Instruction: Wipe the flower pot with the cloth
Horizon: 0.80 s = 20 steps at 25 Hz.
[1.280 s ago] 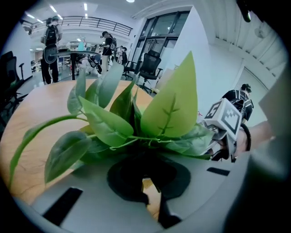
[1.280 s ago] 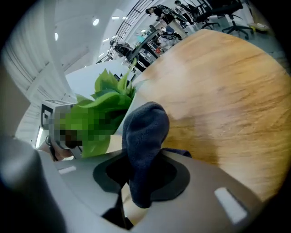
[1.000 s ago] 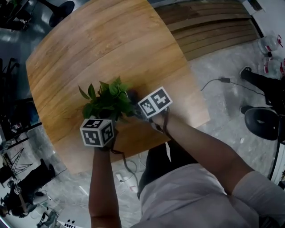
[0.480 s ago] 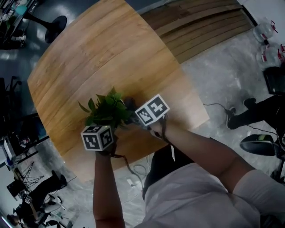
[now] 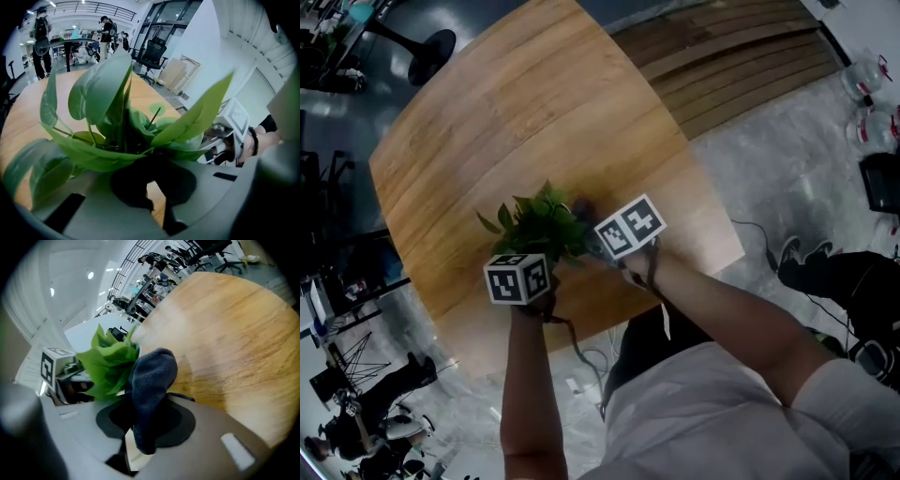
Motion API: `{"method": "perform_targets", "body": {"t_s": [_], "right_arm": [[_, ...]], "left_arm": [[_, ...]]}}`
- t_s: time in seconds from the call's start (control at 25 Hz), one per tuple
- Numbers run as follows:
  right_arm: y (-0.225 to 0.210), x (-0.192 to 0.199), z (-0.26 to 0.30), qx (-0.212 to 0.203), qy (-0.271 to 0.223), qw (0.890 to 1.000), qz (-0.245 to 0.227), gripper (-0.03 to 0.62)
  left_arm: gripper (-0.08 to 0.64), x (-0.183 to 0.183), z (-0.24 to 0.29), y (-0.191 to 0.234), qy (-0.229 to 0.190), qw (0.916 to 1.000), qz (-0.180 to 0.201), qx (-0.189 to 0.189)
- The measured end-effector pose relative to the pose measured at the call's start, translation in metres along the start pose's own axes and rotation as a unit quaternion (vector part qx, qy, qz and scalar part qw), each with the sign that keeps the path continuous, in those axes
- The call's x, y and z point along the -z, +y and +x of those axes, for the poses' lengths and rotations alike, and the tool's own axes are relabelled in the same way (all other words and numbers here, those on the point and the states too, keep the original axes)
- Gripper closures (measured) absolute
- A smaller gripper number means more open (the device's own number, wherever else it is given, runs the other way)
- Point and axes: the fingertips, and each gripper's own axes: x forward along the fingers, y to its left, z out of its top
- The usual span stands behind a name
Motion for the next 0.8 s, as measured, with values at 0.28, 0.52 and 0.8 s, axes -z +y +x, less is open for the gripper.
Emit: {"method": "perform_targets", "body": {"t_s": [0.28, 0.52, 0.8], "right_arm": [[0.02, -0.008, -0.012, 0.028, 0.018, 0.999, -0.033, 0.492], [-0.023, -0.012, 0.028, 0.062, 0.029, 0.998, -0.005, 0.492], [-0.005, -0.009, 0.019, 0.058, 0.036, 0.998, -0.006, 0.492]], "left_arm": [[0.555, -0.001, -0.005, -0.003, 0.014, 0.9998, -0.007, -0.01], [0.555, -0.008, 0.002, 0.002, 0.017, 0.9997, -0.007, -0.018], [0.555, -0.006, 0.003, 0.005, 0.02, 0.9991, -0.031, -0.02]]}}
